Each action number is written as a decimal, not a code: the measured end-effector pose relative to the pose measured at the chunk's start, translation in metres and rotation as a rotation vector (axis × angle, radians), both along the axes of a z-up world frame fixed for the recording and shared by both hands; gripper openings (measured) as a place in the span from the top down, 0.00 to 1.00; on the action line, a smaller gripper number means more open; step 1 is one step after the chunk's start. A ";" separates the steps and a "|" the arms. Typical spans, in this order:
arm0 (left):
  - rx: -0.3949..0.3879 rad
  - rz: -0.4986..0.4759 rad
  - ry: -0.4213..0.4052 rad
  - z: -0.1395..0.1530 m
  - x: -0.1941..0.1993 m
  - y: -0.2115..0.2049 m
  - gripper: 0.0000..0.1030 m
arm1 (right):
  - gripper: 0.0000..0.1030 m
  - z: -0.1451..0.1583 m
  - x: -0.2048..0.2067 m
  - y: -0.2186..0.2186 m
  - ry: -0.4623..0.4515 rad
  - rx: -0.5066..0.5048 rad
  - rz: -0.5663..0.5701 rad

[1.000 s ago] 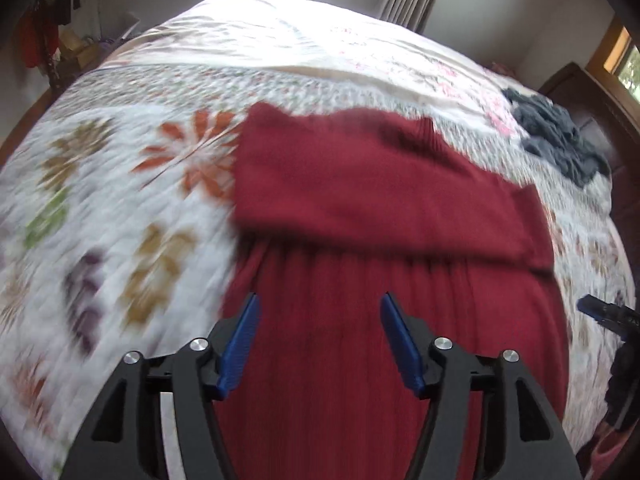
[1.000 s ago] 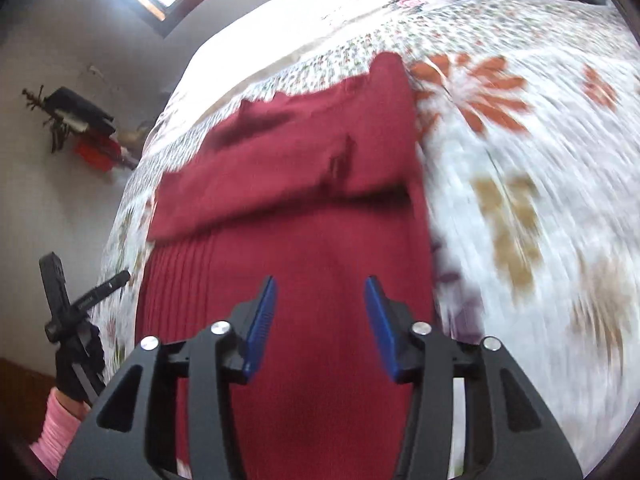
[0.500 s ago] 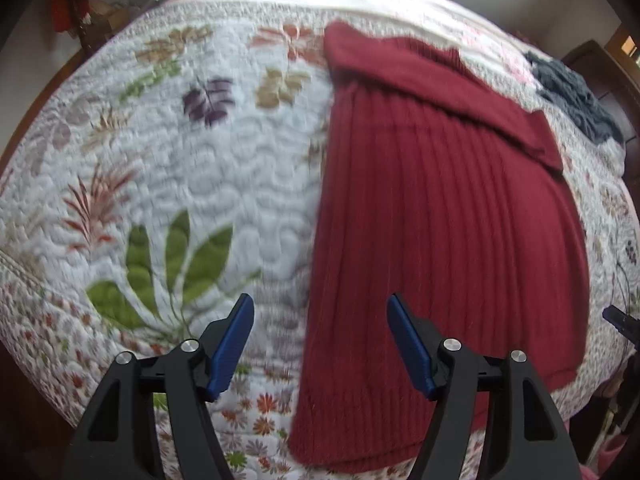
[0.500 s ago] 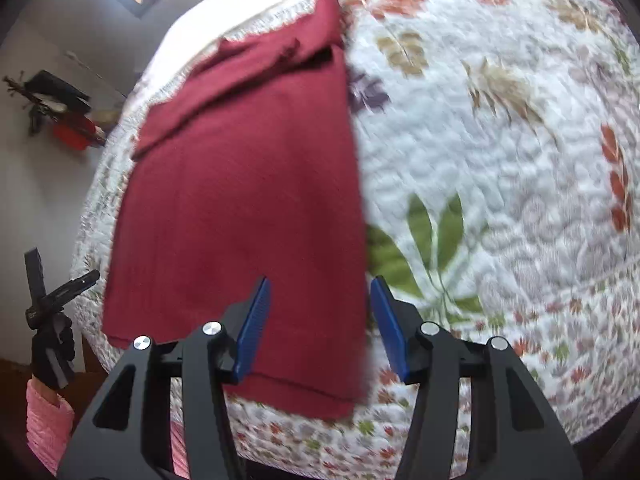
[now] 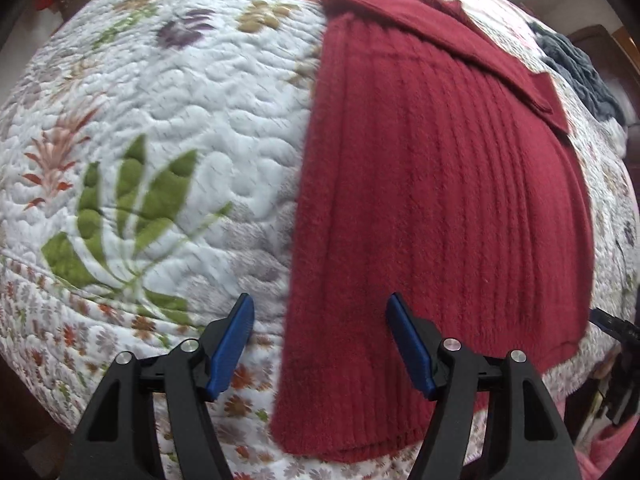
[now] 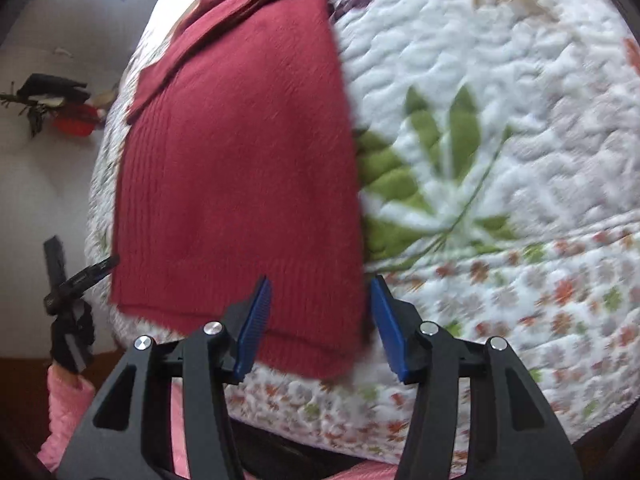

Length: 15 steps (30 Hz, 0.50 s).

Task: Fold small clothes
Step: 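Grasp the ribbed hem with both tools and lift it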

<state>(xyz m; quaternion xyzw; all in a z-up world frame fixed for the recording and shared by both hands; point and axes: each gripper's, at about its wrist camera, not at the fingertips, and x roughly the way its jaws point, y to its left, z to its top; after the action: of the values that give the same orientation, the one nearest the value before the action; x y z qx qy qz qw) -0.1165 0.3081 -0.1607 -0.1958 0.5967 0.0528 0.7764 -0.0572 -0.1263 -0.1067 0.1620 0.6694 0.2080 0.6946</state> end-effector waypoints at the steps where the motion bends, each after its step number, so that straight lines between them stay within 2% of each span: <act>1: -0.019 -0.007 -0.001 -0.001 -0.001 -0.003 0.34 | 0.52 -0.002 0.001 0.003 0.010 0.009 0.004; 4: -0.038 -0.025 -0.001 -0.004 -0.005 -0.013 0.38 | 0.58 -0.015 -0.004 0.013 0.049 0.041 0.014; 7: -0.024 -0.024 -0.003 -0.006 -0.011 -0.022 0.49 | 0.68 -0.022 -0.005 0.018 0.054 0.040 0.005; 8: -0.023 -0.016 0.000 -0.006 -0.012 -0.022 0.59 | 0.72 -0.021 -0.004 0.019 0.057 0.044 -0.001; 10: -0.051 0.009 0.008 -0.005 -0.012 -0.016 0.69 | 0.92 -0.020 0.001 0.015 0.067 0.066 -0.010; 13: -0.074 0.027 0.007 -0.002 -0.008 -0.010 0.90 | 0.94 -0.011 0.006 0.013 0.053 0.104 -0.007; 15: -0.088 0.029 -0.001 0.002 -0.009 -0.008 0.93 | 0.94 -0.001 0.009 0.015 0.032 0.125 0.002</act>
<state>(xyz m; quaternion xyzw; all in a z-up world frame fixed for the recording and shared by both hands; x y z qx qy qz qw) -0.1252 0.3001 -0.1587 -0.2384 0.5953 0.0376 0.7664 -0.0485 -0.1111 -0.1075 0.2077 0.6662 0.2478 0.6720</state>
